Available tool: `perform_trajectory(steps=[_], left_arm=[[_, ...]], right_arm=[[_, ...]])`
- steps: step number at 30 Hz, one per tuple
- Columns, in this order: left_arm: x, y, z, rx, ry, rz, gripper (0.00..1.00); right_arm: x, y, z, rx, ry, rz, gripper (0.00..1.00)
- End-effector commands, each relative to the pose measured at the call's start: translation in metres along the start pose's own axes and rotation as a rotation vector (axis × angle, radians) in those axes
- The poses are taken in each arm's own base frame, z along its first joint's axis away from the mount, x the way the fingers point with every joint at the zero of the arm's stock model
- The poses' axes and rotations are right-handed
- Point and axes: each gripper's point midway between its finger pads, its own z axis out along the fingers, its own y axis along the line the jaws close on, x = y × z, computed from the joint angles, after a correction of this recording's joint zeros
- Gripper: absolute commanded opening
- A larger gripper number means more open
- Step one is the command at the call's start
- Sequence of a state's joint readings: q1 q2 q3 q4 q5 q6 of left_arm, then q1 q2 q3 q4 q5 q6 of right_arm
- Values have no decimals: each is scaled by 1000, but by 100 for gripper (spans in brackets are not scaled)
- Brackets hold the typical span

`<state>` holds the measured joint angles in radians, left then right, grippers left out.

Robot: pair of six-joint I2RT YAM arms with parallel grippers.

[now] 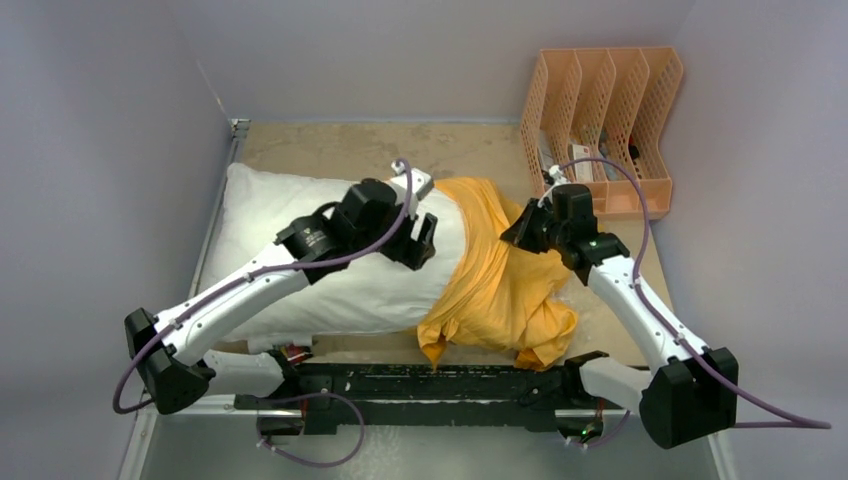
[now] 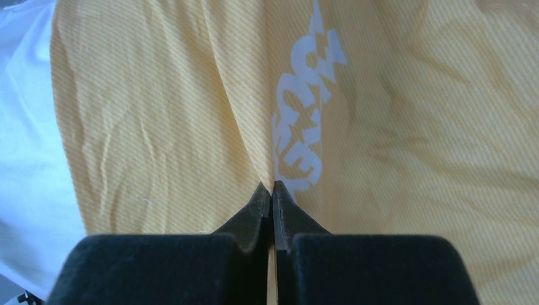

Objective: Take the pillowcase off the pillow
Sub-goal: Remove the pillow from the pillowcase.

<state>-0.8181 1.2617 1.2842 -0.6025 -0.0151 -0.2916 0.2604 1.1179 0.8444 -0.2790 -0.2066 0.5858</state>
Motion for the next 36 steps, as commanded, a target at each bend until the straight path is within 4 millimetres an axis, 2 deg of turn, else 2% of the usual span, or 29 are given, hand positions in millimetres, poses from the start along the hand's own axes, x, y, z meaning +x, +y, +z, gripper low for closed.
perform_trajectory(steps=[1,5,6,7,8,9,11,14,18,21,23,24,25,28,29,31,33,36], left_arm=[[79,-9,12,-46,225,111,75],[123,16,40,-192,374,153,76],[131,28,44,-265,414,165,68],[137,41,45,-353,444,173,53],[140,58,41,-460,464,187,29],[135,75,36,-571,445,203,2],[120,98,22,-718,387,204,0],[102,125,-1,-763,311,90,0],[84,141,-27,-792,226,33,0],[74,134,-30,-746,180,6,0],[70,125,-24,-691,150,-19,0],[67,122,-22,-666,135,-31,0],[66,118,-19,-644,126,-38,0],[64,114,-12,-622,126,-44,0],[64,113,-10,-617,131,-45,0],[62,112,-6,-608,125,-53,0],[56,110,-3,-607,103,-67,0],[42,110,-1,-604,70,-93,0]], right_arm=[[-26,17,-4,-57,-73,-26,0],[-38,16,-10,-28,-117,-37,0],[-42,12,-14,3,-136,-40,0],[-43,7,-17,36,-143,-37,0],[-43,1,-22,74,-149,-30,0],[-48,-10,-27,135,-176,-29,0],[-52,-34,-38,277,-211,-26,0],[-47,-58,-46,397,-211,-28,0],[-30,-56,-37,350,-161,19,0],[-24,-35,-25,219,-128,30,0],[-29,-4,-20,48,-114,-50,0],[-29,14,-21,-40,-98,-70,3],[-28,30,-24,-123,-78,-87,10],[-29,65,-40,-263,-58,-141,48],[-28,76,-46,-298,-56,-168,55],[-15,95,-53,-323,-24,-214,62],[19,110,-55,-322,30,-243,65],[60,108,-55,-319,8,-261,69]])
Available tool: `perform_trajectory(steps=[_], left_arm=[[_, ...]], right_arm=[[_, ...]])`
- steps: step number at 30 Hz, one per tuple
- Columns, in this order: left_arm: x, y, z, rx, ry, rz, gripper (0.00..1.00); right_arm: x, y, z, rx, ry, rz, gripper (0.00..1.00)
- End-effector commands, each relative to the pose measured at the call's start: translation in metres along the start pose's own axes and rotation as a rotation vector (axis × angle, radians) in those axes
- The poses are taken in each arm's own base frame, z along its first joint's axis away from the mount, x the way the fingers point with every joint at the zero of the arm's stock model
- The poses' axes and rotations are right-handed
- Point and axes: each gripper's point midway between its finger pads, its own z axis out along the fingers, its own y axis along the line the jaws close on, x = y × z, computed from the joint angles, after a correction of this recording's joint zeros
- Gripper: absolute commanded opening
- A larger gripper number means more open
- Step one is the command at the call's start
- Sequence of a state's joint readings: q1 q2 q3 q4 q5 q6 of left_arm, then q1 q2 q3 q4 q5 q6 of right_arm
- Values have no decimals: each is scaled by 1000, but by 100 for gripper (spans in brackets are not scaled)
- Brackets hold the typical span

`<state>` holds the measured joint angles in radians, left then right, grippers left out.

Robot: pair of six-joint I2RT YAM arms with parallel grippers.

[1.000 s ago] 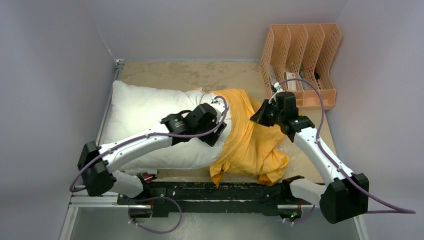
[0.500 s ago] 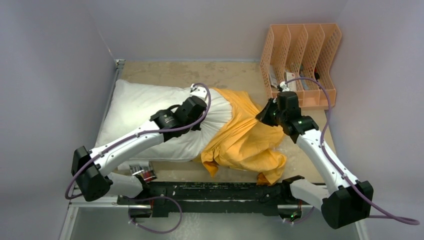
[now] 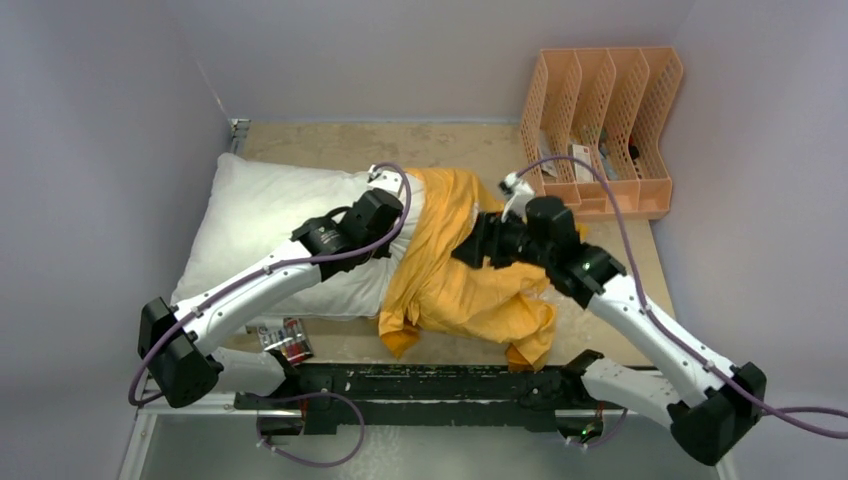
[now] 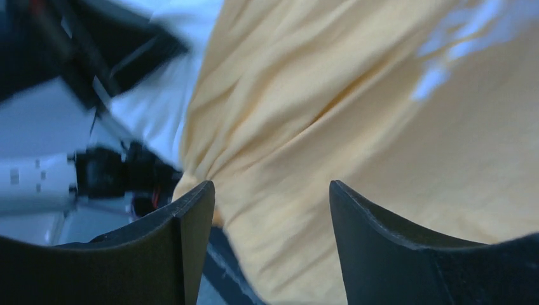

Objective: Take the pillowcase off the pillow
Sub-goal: Remove the pillow from the pillowcase.

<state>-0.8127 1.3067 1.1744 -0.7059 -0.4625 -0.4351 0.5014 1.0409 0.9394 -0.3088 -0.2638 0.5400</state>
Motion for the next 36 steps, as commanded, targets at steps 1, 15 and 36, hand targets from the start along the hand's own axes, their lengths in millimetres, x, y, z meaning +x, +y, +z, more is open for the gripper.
perform_trajectory(steps=[1,15,36], left_arm=[[-22,17,1,-79,-38,-33,0],[-37,42,1,-129,19,58,0],[-38,67,8,-60,32,-4,0]], right_arm=[[42,30,-10,-73,-55,-88,70],[100,-2,37,142,-33,-661,81],[36,-94,-10,494,-349,-167,0]])
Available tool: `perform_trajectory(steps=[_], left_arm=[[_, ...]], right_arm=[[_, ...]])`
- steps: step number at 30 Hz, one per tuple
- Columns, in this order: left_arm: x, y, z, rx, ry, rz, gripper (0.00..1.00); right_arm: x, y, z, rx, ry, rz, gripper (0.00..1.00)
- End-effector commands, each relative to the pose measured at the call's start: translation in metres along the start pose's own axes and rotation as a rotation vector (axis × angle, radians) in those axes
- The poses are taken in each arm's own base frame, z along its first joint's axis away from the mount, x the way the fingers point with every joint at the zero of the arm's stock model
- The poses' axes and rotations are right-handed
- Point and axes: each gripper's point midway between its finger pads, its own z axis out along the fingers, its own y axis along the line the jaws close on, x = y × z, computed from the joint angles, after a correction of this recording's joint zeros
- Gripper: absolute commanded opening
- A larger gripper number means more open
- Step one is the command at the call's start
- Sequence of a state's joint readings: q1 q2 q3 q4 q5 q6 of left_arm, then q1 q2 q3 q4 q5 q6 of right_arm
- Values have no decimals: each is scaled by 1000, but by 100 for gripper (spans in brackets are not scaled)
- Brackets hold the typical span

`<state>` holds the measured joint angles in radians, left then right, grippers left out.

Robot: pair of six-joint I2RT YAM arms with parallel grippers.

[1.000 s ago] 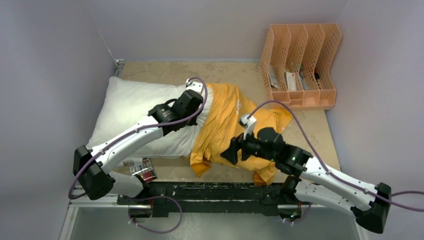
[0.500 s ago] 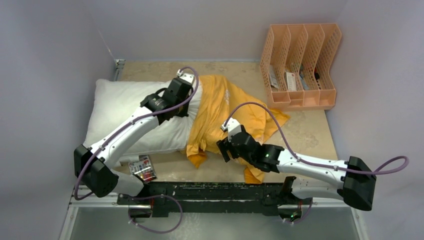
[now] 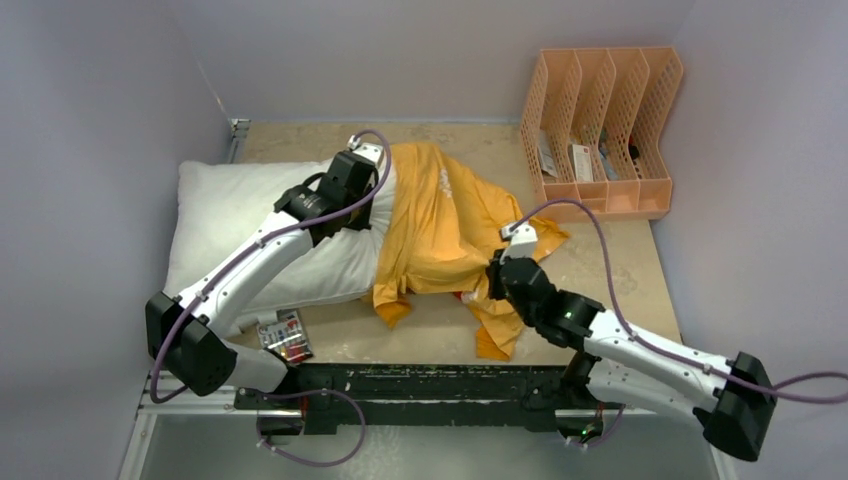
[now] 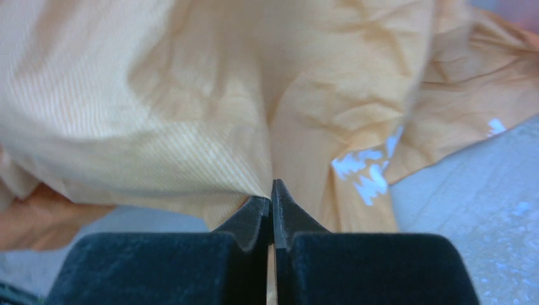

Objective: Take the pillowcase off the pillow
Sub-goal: Remove the pillow from the pillowcase.

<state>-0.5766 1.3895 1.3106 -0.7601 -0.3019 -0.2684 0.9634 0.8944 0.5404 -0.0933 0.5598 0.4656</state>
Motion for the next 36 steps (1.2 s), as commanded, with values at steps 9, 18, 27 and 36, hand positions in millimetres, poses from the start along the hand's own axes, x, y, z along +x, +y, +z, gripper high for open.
perform_trajectory(steps=[9,18,27,36], left_arm=[[11,24,-17,-62,-10,-20,0],[30,35,-22,-91,10,-21,0],[38,40,-24,-107,17,-18,0],[42,36,-22,-80,17,-26,0]], right_arm=[[-65,-124,-14,401,-86,432,0],[-112,-156,-55,530,-240,541,0],[-135,-187,-85,645,-320,565,0],[-167,-191,-105,640,-383,509,0]])
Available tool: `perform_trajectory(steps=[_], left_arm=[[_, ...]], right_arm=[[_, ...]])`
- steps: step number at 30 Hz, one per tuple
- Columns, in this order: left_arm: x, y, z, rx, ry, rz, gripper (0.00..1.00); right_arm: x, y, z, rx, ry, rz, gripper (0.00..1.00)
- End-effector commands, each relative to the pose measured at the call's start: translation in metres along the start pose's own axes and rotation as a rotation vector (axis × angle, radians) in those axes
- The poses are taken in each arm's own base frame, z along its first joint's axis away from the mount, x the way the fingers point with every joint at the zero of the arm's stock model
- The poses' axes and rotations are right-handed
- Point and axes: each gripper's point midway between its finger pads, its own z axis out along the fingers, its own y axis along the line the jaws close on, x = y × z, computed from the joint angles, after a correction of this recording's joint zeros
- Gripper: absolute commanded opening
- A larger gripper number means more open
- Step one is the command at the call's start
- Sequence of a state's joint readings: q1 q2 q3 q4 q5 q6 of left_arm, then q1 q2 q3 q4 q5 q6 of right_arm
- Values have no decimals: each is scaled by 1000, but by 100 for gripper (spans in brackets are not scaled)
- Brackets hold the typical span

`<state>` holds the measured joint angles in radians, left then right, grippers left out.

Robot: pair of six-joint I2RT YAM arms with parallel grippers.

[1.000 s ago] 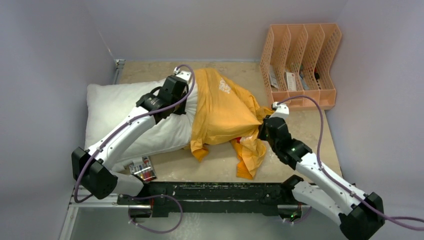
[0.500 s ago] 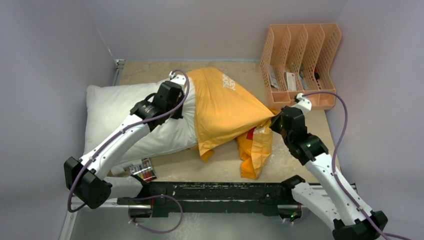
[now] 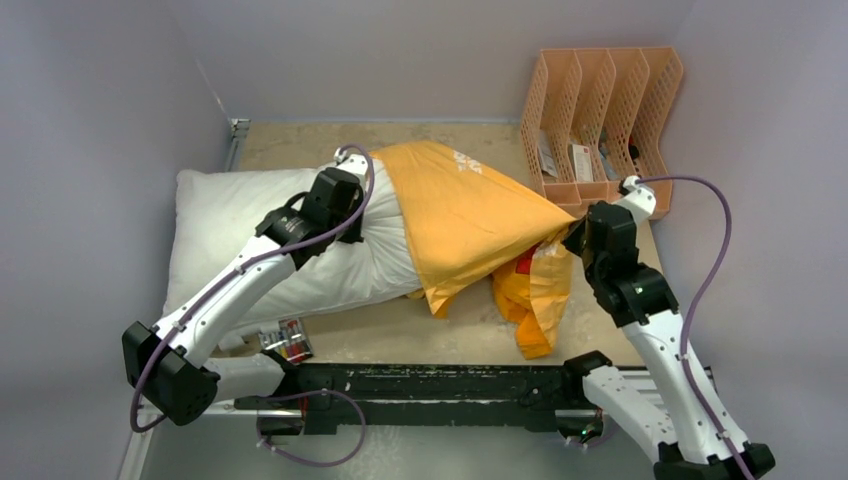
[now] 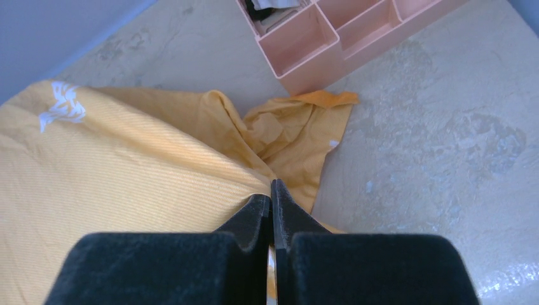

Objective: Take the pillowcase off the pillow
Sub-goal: Remove the pillow from the pillowcase.

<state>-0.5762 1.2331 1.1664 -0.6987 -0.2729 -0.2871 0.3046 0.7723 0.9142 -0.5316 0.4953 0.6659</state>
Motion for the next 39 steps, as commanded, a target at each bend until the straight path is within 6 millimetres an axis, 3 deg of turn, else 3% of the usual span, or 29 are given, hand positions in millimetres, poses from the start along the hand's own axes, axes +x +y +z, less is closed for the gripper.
perform_trajectory(steps=[1,3,6,9,11,13,14,16,19,21,23,25,27,33,36,39], left_arm=[[24,32,-6,-119,76,15,0],[23,27,-6,-93,69,11,0],[20,13,-6,-8,51,10,0],[21,0,-6,69,42,15,0],[23,-6,-6,101,52,18,0],[24,-8,-5,113,59,18,0],[24,-9,-4,114,57,14,0],[22,-10,-3,115,49,7,0],[20,-9,-4,109,50,3,0],[21,-8,-4,105,49,0,0],[22,-8,-3,102,55,2,0],[24,-7,-4,100,63,2,0],[26,-7,-4,100,64,0,0],[28,-3,-5,82,63,-3,0],[30,-3,-5,84,66,-6,0],[34,-5,-4,97,76,-2,0]], right_arm=[[-72,-11,-18,70,-240,36,0],[-74,3,-19,-5,-231,11,0],[-73,45,-21,-220,-202,-108,1],[-49,93,-25,-469,-68,-182,31],[-32,120,-29,-602,34,-176,42],[1,153,-36,-801,204,-133,54],[20,169,-40,-897,299,-107,67],[61,196,-46,-950,422,-131,71],[127,229,-70,-991,446,-359,75],[155,238,-71,-964,474,-392,75],[169,233,-55,-845,489,-373,74],[176,224,-41,-732,449,-470,73],[169,210,-26,-613,383,-590,65],[123,150,3,-269,195,-665,0],[107,113,16,-129,185,-626,0],[106,69,29,-22,261,-548,0]])
